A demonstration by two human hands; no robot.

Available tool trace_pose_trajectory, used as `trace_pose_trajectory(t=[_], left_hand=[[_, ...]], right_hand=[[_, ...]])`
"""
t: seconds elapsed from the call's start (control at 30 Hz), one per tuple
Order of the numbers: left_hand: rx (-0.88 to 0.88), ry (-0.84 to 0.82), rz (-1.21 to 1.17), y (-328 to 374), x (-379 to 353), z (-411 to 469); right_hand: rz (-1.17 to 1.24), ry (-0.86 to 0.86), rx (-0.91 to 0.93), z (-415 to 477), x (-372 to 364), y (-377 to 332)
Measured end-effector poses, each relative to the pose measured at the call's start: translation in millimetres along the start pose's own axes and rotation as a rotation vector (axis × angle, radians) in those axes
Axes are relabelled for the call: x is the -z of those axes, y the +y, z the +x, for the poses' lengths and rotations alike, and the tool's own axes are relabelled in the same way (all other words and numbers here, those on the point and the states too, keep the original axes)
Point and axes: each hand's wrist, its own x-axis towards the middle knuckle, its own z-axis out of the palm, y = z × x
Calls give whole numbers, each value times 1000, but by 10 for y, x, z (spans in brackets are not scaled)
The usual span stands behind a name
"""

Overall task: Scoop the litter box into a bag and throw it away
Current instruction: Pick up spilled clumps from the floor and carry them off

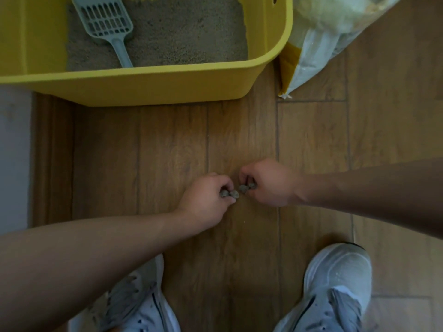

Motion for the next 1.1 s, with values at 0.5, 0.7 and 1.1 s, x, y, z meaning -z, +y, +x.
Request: trace_pose_trajectory(t=[0.5,0.7,1.1], left_hand=[[-133,96,-134,70,511,173],[-314,150,-127,292,823,124],[-445,255,-31,805,1659,38]], right_hand=[[219,192,-90,-127,375,-123],[270,299,-48,-395,719,-271],[307,522,29,-498,1479,-569]])
